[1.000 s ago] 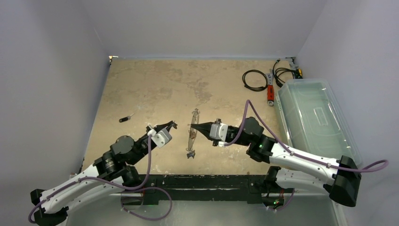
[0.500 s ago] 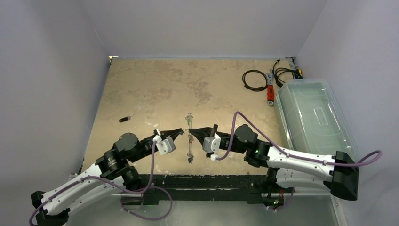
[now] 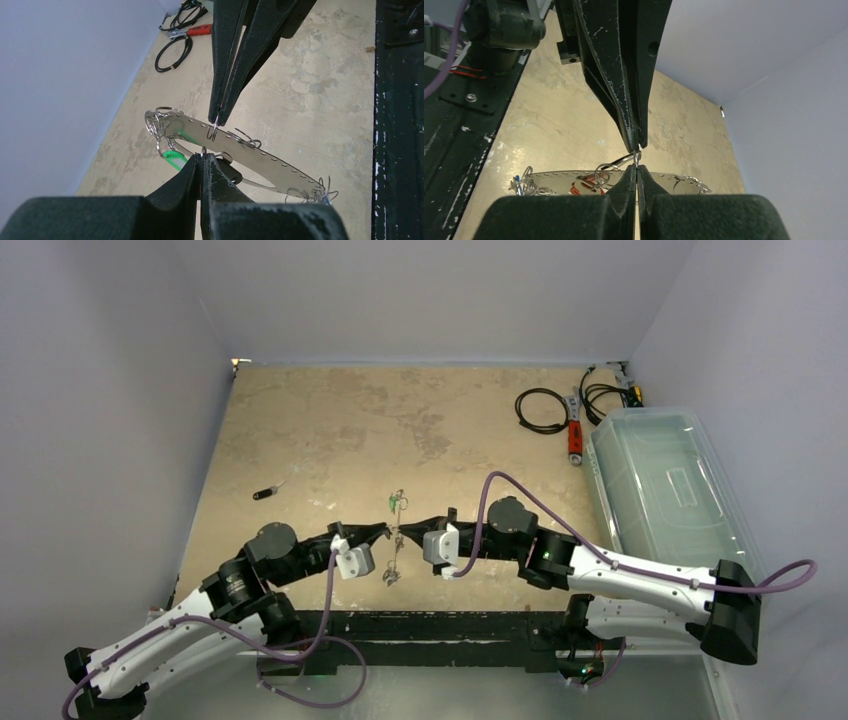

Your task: Put the keys on the keyring

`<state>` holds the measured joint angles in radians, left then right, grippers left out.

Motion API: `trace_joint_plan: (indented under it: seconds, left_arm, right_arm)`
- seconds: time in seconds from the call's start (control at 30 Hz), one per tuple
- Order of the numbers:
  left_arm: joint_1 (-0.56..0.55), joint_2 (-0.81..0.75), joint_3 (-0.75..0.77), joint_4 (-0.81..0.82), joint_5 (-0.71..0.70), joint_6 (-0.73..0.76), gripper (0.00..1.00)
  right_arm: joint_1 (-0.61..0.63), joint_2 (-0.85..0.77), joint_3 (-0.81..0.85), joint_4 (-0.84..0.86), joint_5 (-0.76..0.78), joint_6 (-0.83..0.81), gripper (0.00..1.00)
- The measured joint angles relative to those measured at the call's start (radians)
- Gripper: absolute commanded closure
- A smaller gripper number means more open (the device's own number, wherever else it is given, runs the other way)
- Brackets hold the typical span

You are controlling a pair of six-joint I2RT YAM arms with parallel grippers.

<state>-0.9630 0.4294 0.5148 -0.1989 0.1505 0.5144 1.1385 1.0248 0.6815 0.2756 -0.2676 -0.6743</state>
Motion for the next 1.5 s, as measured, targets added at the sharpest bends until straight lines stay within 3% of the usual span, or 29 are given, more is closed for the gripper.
trace_joint_plan:
  seconds: [0.6, 1.5]
  left_arm:
    - [0.003, 0.018, 0.044, -0.102, 0.115, 0.06, 1.0]
    - [0.003, 0.012, 0.044, -0.099, 0.173, 0.074, 1.0]
  right_arm:
    - [0.0, 0.036, 0.059, -0.13, -0.084, 0.02, 1.0]
    - [0.0, 0.049, 0.068, -0.158, -0.063, 0.019, 1.0]
